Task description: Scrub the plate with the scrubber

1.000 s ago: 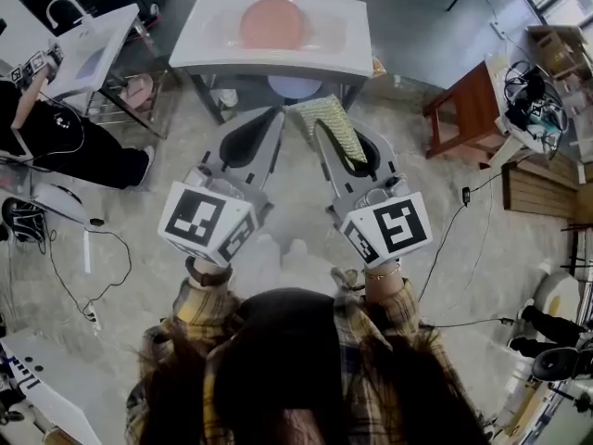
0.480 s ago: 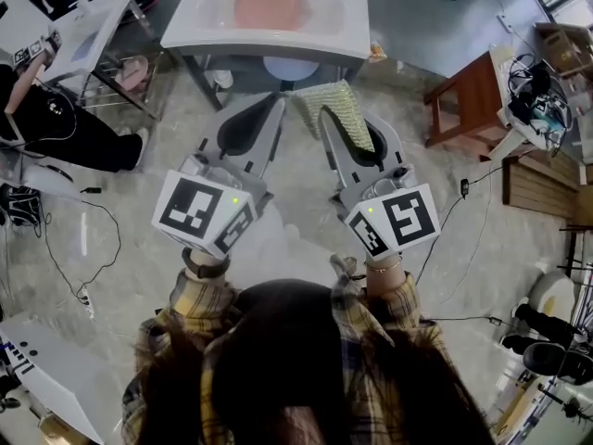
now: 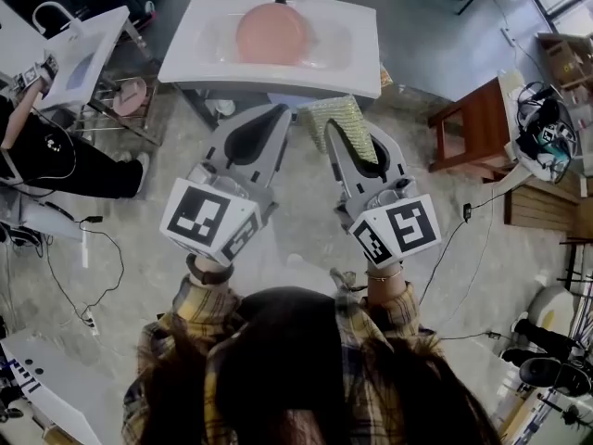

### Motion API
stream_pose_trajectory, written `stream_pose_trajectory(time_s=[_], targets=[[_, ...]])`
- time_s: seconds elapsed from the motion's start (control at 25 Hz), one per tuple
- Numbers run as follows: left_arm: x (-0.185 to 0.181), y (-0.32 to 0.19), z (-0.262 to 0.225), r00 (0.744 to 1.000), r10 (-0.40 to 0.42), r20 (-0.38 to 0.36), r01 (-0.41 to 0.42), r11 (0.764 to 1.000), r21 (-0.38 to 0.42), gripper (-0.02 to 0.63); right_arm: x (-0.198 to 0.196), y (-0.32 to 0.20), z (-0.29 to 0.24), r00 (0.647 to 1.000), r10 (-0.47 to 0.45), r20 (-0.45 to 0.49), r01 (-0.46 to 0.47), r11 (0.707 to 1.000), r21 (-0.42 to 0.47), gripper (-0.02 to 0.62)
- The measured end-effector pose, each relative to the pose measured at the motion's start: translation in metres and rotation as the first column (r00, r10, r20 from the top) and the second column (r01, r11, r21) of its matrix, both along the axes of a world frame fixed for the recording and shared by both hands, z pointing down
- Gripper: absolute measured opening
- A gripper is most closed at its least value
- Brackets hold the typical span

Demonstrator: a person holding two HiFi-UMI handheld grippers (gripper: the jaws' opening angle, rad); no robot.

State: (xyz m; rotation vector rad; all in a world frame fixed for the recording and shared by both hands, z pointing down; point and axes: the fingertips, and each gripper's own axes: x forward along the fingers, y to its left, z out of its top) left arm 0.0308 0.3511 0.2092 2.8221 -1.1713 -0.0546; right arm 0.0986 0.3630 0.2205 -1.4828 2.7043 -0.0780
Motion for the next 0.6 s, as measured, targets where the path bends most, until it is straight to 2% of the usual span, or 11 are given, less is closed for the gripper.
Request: stream_pose_trajectory(time_s=[0.32,0.6], targets=[[-0.035,-0.124,-0.01,1.0,0.017,-0.005,-0.017,1.0,-0.003,0.014,-0.029,-0.125,-0.004,0.999,0.026,-0.019,-0.027,0.999,-0.019,0.075],[-0.064,-0.209,0.0,0.999,0.031,0.01,-0.03,0.999,-0.019,0.014,-0.057,-0.207,0.006,0.999,0.034,-0.034,-0.036,0.999,-0.039,0.075]])
